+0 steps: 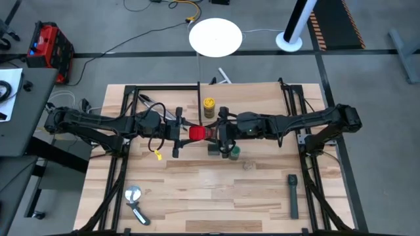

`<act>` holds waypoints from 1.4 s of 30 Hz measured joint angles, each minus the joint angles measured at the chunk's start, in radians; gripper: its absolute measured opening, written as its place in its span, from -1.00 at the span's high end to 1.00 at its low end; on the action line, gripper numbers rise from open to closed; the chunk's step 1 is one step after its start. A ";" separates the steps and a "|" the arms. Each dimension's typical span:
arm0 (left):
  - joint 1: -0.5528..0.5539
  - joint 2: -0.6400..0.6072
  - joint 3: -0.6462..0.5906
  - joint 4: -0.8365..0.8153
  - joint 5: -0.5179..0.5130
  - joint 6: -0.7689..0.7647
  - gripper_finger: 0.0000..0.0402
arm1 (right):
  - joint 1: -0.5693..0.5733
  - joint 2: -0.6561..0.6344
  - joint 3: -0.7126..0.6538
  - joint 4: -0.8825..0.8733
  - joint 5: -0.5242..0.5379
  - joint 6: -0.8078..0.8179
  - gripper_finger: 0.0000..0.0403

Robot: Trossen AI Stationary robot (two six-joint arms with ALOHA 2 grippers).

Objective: Shelf spices
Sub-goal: Put the red seasoning can on the shelf

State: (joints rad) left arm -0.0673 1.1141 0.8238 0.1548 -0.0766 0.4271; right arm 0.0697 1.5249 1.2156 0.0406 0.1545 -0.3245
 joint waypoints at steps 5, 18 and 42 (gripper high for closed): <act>-0.001 0.001 0.000 -0.001 0.020 -0.010 -0.24 | 0.001 -0.001 0.000 -0.013 -0.011 -0.002 0.08; -0.003 -0.082 0.000 -0.065 0.025 -0.043 -0.29 | -0.014 -0.257 -0.245 0.087 0.002 0.056 0.08; 0.240 -0.099 0.000 0.056 0.259 -0.059 -0.29 | -0.410 -0.366 -0.772 0.709 -0.238 0.272 0.08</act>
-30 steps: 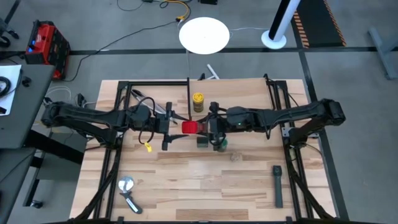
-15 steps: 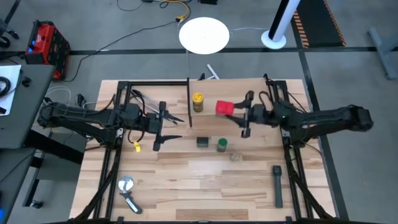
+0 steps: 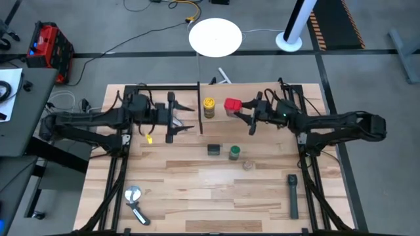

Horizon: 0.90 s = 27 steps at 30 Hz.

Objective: Shelf spices
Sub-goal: Put the red seasoning can on the shelf

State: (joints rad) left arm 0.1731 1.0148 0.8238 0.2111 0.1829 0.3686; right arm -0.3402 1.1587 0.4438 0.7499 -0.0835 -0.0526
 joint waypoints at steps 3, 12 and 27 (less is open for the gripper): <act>0.085 0.020 0.000 0.045 0.102 -0.053 -0.29 | -0.046 0.039 0.000 0.025 -0.038 -0.001 0.08; 0.244 0.098 0.000 0.124 0.454 -0.168 -0.29 | -0.136 0.149 0.000 0.114 -0.212 -0.041 0.08; 0.255 0.132 0.000 0.172 0.496 -0.197 -0.29 | -0.141 0.332 0.004 0.311 -0.263 -0.053 0.08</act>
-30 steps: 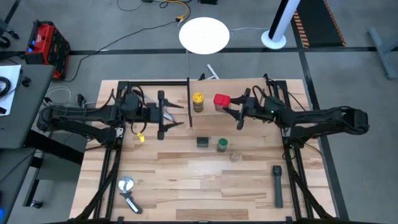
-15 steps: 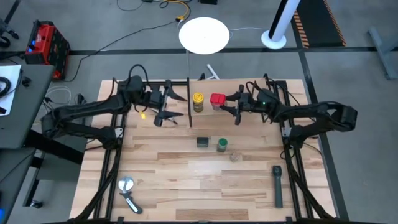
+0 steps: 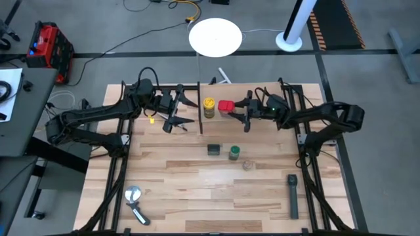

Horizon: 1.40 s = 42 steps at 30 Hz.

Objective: Shelf spices
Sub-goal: Put the red seasoning can on the shelf

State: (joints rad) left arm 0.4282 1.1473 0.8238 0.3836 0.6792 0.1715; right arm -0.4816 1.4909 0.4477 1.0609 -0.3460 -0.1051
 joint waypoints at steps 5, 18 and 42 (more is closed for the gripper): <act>0.000 0.000 0.000 -0.002 0.000 -0.003 -0.29 | -0.005 0.008 0.000 0.006 0.001 0.007 0.04; 0.000 0.000 0.000 -0.007 0.000 -0.017 -0.29 | -0.079 -0.035 -0.002 -0.031 0.012 0.060 -0.47; 0.026 -0.051 0.000 -0.176 -0.832 -0.053 -0.18 | -0.007 -0.474 0.070 -0.805 0.391 0.038 -0.23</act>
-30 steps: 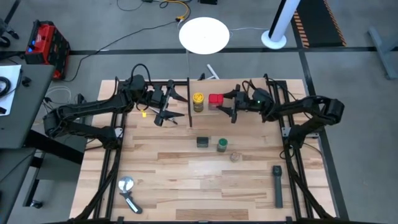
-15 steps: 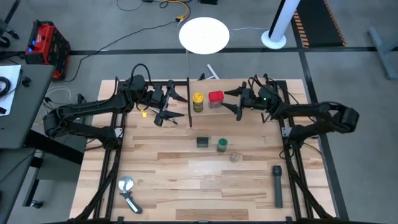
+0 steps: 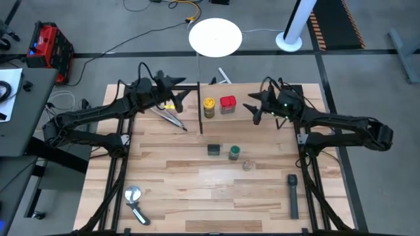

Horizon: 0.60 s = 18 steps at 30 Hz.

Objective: Shelf spices
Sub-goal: Put the red seasoning can on the shelf

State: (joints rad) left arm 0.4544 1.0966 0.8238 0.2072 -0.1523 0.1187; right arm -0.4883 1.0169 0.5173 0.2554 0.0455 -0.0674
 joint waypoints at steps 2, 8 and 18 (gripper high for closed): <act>-0.001 0.000 0.000 -0.015 -0.026 -0.019 -0.14 | 0.020 0.028 0.036 -0.049 0.050 -0.012 -0.04; -0.001 0.000 0.000 -0.062 -0.030 -0.034 0.03 | 0.060 0.125 0.149 -0.153 0.094 -0.035 0.77; -0.001 0.000 0.000 -0.188 -0.027 -0.081 0.13 | 0.113 0.251 0.263 -0.192 0.097 -0.059 0.92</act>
State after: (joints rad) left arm 0.4530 1.0969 0.8238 0.0191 -0.1793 0.0372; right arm -0.3755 1.2676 0.7804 0.0633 0.1420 -0.1267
